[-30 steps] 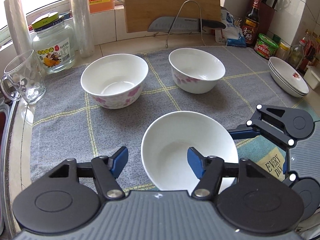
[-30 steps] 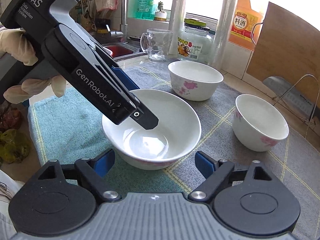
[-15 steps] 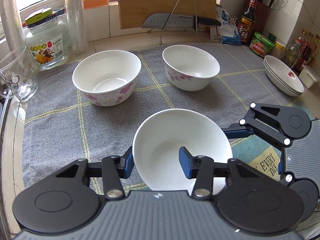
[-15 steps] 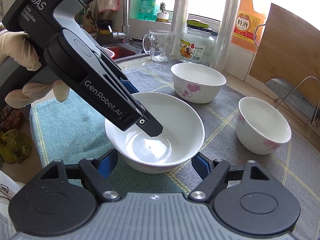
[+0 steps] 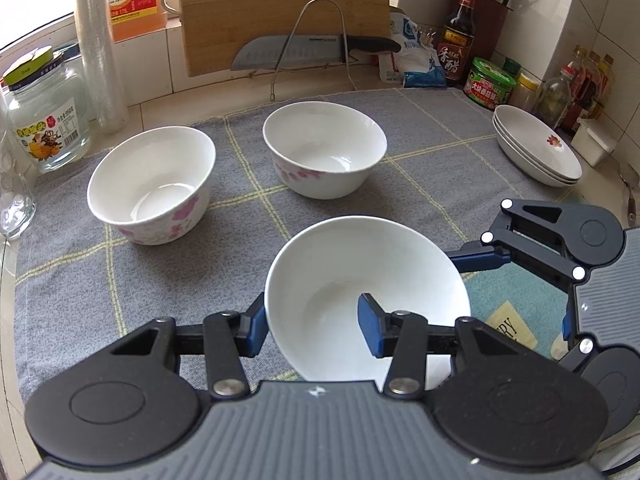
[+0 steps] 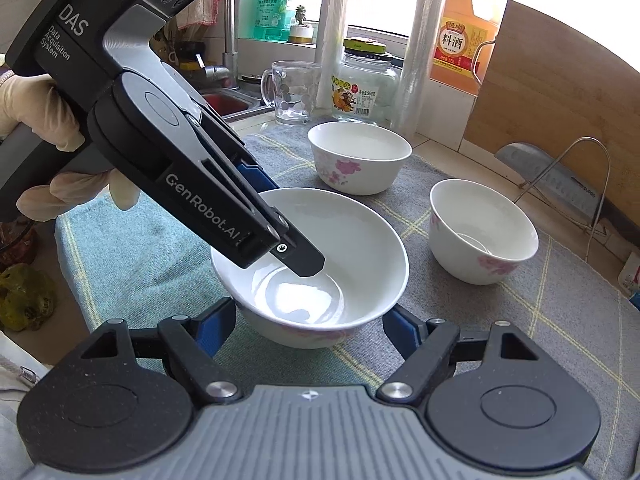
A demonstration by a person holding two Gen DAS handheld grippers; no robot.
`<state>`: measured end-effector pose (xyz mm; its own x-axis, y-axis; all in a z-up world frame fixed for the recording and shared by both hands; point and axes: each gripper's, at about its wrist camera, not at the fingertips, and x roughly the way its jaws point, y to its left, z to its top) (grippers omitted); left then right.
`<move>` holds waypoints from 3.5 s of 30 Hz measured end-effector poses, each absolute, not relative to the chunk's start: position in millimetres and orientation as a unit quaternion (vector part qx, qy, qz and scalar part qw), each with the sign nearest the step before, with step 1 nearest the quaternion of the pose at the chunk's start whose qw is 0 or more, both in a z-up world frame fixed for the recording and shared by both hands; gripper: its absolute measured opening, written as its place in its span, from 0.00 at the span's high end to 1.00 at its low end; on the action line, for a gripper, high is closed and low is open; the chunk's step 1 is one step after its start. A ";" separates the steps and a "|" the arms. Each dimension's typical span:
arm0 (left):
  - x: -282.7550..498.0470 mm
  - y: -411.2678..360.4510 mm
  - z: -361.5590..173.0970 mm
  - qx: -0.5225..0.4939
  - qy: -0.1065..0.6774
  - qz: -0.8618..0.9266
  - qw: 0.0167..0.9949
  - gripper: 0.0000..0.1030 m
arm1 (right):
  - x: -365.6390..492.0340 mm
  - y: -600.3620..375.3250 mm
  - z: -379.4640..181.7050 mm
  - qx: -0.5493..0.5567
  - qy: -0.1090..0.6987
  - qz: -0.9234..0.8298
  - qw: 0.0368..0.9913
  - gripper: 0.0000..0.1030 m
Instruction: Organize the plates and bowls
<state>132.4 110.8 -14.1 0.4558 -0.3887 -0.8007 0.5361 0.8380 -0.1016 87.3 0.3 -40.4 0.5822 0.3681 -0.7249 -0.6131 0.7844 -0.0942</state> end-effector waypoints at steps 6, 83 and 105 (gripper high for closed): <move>135.5 75.0 -15.7 0.093 0.439 -0.312 0.838 0.56 | 80.8 -31.2 -31.8 -0.167 0.369 0.242 0.882 0.18; 145.7 60.1 -20.6 0.091 0.346 -0.187 0.915 0.10 | 110.9 -115.5 4.8 -0.119 0.393 0.185 0.893 0.00; 184.6 31.7 -47.0 0.120 0.333 -0.185 0.917 0.10 | 237.1 -103.8 2.9 -0.124 0.431 0.263 0.854 0.00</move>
